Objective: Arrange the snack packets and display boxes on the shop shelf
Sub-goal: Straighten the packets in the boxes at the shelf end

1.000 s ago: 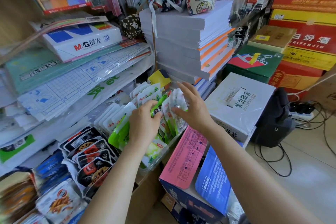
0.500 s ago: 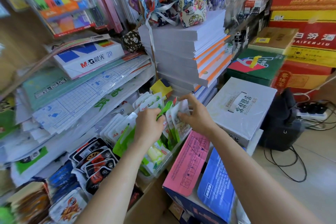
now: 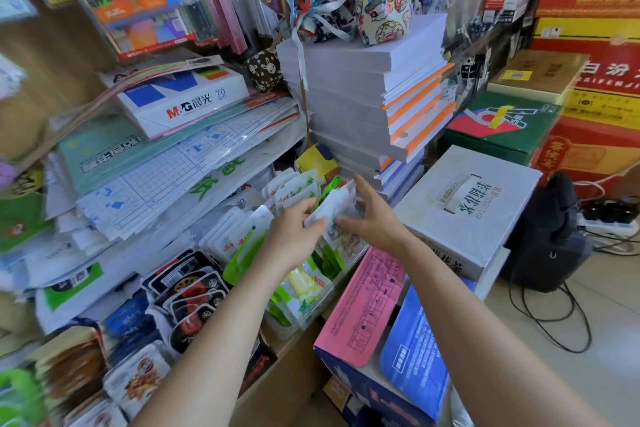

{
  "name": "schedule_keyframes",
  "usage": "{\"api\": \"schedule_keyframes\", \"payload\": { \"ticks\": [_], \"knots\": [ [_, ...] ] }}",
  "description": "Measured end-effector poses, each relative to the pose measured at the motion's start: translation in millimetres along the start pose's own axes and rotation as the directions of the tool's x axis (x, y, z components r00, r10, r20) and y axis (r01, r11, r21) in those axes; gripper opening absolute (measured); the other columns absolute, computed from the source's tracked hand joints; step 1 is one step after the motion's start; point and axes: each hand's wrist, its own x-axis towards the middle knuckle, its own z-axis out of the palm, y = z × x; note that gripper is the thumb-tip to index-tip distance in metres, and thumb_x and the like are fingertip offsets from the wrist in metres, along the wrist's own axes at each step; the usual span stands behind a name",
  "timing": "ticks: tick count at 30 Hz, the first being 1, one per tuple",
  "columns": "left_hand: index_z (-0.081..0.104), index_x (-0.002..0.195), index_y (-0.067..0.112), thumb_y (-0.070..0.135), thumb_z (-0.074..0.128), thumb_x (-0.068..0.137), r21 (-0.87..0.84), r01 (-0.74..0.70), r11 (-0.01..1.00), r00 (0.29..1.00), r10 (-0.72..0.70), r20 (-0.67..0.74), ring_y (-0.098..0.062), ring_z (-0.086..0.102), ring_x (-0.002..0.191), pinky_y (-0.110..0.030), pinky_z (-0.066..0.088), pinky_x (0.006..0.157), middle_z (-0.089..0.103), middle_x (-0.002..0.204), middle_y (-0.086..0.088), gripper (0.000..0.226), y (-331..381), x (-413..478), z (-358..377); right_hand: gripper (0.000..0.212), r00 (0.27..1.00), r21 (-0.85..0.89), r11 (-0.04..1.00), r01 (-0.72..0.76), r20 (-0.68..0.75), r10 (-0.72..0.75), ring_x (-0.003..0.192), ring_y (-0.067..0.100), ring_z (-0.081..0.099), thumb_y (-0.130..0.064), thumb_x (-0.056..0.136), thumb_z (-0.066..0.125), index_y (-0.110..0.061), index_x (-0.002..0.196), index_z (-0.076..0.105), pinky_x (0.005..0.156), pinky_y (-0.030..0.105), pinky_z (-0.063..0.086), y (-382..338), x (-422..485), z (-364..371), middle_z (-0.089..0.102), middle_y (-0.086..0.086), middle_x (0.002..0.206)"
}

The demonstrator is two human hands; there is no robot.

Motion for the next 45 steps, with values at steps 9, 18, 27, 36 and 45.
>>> {"api": "schedule_keyframes", "payload": {
  "ticks": [9, 18, 27, 36, 45],
  "knots": [
    [0.063, 0.081, 0.006, 0.014, 0.065, 0.090, 0.159, 0.021, 0.987, 0.975, 0.015, -0.222, -0.033, 0.070, 0.073, -0.052, 0.060, 0.068, 0.069, 0.080, -0.015, 0.012, -14.4, 24.9, 11.3, 0.106, 0.997, 0.023, 0.999, 0.029, 0.070, -0.031, 0.122, 0.022, 0.059, -0.024, 0.062, 0.095, -0.024, 0.145, 0.028, 0.093, 0.043, 0.057, 0.2, 1.4, 6.4, 0.052, 0.007, 0.138],
    [0.068, 0.124, 0.020, 0.016, 0.075, 0.086, 0.206, -0.182, 0.961, 0.949, 0.227, -0.220, -0.007, 0.071, 0.087, -0.033, 0.060, 0.084, 0.073, 0.108, 0.006, 0.038, -3.2, 0.0, -43.0, 0.130, 0.976, -0.206, 0.974, 0.094, -0.173, -0.130, 0.137, 0.024, 0.040, -0.038, 0.061, 0.092, -0.038, 0.155, 0.003, 0.107, 0.049, 0.043, 4.0, 1.4, 25.8, 0.035, 0.000, 0.153],
    [0.028, 0.155, 0.037, 0.083, 0.064, 0.067, 0.860, -0.471, 0.196, 0.876, 0.216, 0.430, -0.022, 0.006, 0.153, -0.046, 0.006, 0.124, 0.013, 0.166, 0.006, 0.106, -39.5, -21.5, -50.8, 0.117, 0.914, -0.391, 0.873, 0.293, -0.153, -0.375, 0.147, 0.035, 0.016, -0.055, 0.062, 0.084, -0.050, 0.153, 0.012, 0.112, 0.059, 0.033, -10.6, -4.9, 35.7, 0.002, 0.001, 0.162],
    [0.062, 0.121, 0.031, 0.075, 0.076, 0.058, 0.777, -0.538, 0.326, 0.820, 0.416, 0.394, -0.014, 0.047, 0.120, -0.031, 0.040, 0.103, 0.049, 0.125, 0.008, 0.079, -66.1, -24.7, -65.7, 0.079, 0.915, -0.566, 0.798, 0.208, -0.176, -0.363, 0.144, 0.043, 0.015, -0.049, 0.068, 0.077, -0.038, 0.137, 0.039, 0.102, 0.068, 0.037, -9.5, 6.4, 52.8, 0.006, 0.002, 0.162],
    [0.045, 0.134, 0.037, 0.074, 0.073, 0.063, 0.810, -0.494, 0.316, 0.860, 0.313, 0.402, -0.017, 0.024, 0.148, -0.032, 0.019, 0.119, 0.019, 0.165, 0.002, 0.084, -58.7, -23.9, -65.1, 0.088, 0.909, -0.623, 0.765, 0.165, -0.205, -0.362, 0.141, 0.044, 0.018, -0.068, 0.062, 0.075, -0.034, 0.135, 0.038, 0.106, 0.063, 0.036, -9.7, 12.4, 65.4, 0.009, 0.007, 0.161]
  ]
}}
